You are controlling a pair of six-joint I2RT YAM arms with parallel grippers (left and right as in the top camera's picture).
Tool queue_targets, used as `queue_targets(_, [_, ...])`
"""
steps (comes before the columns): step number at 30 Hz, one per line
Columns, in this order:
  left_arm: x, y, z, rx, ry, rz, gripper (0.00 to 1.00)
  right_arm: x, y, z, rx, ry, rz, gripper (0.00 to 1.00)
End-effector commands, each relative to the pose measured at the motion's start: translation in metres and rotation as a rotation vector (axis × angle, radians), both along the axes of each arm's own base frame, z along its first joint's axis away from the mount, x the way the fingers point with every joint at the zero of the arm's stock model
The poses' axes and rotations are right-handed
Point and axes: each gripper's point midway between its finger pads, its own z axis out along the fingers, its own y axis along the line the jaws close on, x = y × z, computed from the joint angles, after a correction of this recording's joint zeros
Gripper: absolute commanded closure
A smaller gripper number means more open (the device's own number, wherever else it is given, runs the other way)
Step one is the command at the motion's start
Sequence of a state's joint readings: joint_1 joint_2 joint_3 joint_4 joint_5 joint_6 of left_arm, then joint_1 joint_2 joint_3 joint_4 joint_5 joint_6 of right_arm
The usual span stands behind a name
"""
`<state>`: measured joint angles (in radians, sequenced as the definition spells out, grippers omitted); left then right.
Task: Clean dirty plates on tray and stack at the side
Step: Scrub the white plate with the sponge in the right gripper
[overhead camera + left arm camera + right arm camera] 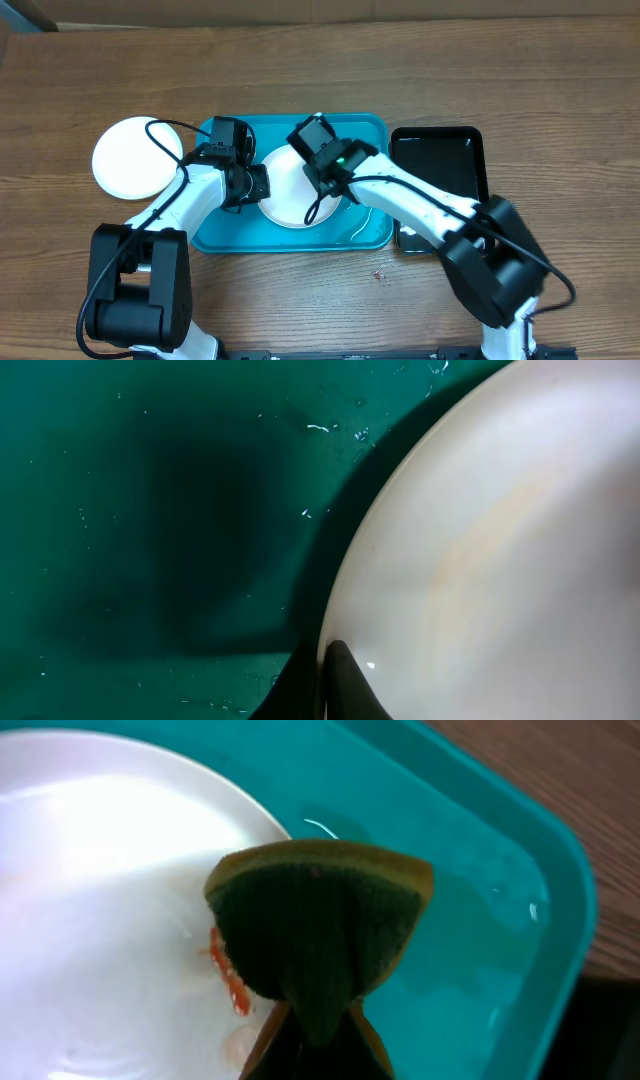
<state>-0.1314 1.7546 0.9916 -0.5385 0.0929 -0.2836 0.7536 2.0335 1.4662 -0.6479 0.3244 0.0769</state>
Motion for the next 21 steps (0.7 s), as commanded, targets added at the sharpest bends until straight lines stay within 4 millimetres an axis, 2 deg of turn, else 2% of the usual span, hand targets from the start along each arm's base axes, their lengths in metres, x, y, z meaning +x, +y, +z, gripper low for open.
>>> queue_targets(1, [-0.005, 0.0, -0.005, 0.021, 0.018, -0.023, 0.95, 0.006, 0.007, -0.014, -0.013, 0.006, 0.032, 0.96])
queue_targets(5, [-0.005, 0.0, -0.005, 0.021, 0.018, -0.023, 0.95, -0.001, 0.015, -0.04, 0.009, 0.07, 0.056, 0.96])
queue_targets(7, [-0.005, 0.0, -0.005, 0.021, 0.018, -0.023, 0.95, -0.009, 0.025, -0.058, 0.049, 0.133, 0.085, 0.96])
queue_targets(11, [-0.005, 0.0, -0.005, 0.021, 0.018, -0.023, 0.96, -0.027, 0.037, -0.079, 0.107, 0.24, 0.126, 0.96])
queue_targets(14, [-0.005, 0.0, -0.005, 0.021, 0.018, -0.023, 0.96, -0.043, 0.051, -0.078, 0.189, 0.325, 0.169, 0.96])
queue_targets(16, [-0.005, 0.0, -0.005, 0.021, 0.018, -0.023, 0.96, -0.05, 0.061, -0.069, 0.245, 0.354, 0.195, 0.96])
queue_targets(21, [-0.005, 0.0, -0.005, 0.021, 0.016, -0.023, 0.96, -0.042, 0.077, -0.03, 0.37, 0.351, 0.222, 0.96])
